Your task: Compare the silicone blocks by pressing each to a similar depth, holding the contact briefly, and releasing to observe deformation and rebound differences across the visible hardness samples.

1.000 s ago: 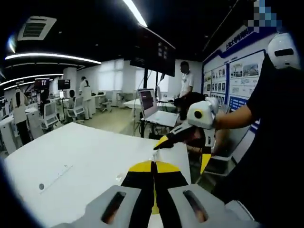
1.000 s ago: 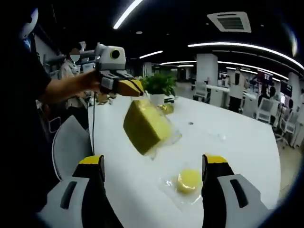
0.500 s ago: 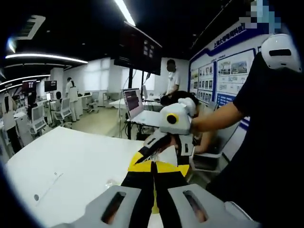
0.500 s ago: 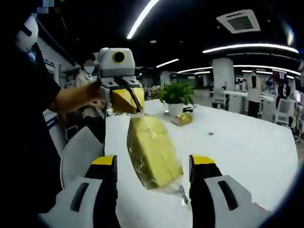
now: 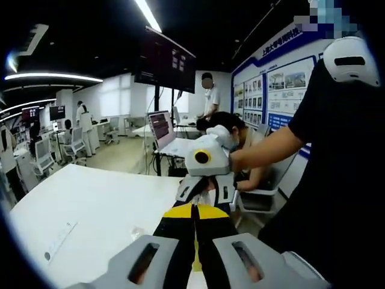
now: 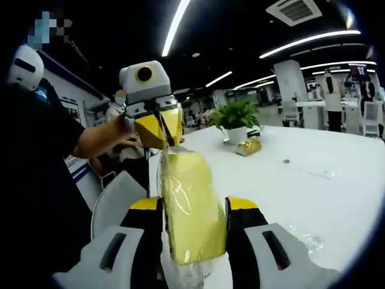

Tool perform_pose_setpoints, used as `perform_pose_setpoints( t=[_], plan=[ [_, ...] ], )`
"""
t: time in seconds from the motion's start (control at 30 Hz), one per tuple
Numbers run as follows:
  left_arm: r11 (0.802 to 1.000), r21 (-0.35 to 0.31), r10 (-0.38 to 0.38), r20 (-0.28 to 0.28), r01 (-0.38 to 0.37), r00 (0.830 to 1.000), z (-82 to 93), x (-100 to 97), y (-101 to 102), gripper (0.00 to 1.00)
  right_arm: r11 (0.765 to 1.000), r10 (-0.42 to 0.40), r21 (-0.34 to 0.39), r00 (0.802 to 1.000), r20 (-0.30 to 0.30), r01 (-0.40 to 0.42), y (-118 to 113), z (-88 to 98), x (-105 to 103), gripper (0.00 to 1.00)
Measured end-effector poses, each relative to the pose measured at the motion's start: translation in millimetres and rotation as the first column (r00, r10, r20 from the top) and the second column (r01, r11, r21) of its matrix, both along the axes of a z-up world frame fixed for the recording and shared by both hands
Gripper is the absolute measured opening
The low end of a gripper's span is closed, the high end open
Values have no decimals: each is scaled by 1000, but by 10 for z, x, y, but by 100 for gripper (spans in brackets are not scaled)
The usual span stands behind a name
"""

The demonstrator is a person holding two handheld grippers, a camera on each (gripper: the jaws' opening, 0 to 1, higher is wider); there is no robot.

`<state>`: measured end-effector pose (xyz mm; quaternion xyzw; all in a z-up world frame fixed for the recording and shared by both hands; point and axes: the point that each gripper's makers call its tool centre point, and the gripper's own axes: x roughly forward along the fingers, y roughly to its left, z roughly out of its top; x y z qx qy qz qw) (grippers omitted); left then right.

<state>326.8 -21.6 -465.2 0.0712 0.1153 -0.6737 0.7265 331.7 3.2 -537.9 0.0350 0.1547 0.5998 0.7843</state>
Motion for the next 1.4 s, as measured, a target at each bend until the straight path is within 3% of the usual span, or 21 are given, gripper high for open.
perform_pose_setpoints(
  t=[0.23,0.4,0.5,0.63,0.73,0.8,0.9,0.93,1.03,1.2,1.4],
  plan=[
    [1000,-11,8,-23,-9,1000,4,7,39,0,1000,-3,-16,999,43,4,33,24,-10,23],
    [999,-23,25,-30,-26,999,36,17,65,0,999,-13,-47,994,107,19,73,66,22,17],
    [1000,-5,30,-21,-30,999,-2,19,83,0,995,6,-101,997,79,2,92,21,-10,14],
    [999,-17,40,-38,-41,998,2,20,108,0,994,25,-111,999,44,-20,124,38,-67,9],
    [999,-9,36,-44,-36,998,-15,-13,116,0,989,64,-138,998,17,-61,129,4,-139,8],
    [999,-8,35,-43,-35,998,-22,-26,114,0,983,68,-176,991,113,-47,104,-4,-92,7],
    [999,-12,42,-53,-43,998,-33,-27,103,0,980,79,-188,991,104,-58,91,-15,-123,7],
    [999,-14,45,-59,-46,997,-33,-27,99,0,977,83,-208,985,151,-51,80,-14,-98,7],
    [999,-23,45,-42,-46,998,-16,-46,81,0,980,76,-190,991,113,-54,67,4,-126,6],
    [998,-29,48,-58,-50,997,-11,-49,67,0,980,73,-195,988,136,-46,45,9,-119,6],
    [997,-53,57,-71,-61,996,18,-70,70,0,985,40,-171,992,118,-20,31,40,-99,9]
  ],
)
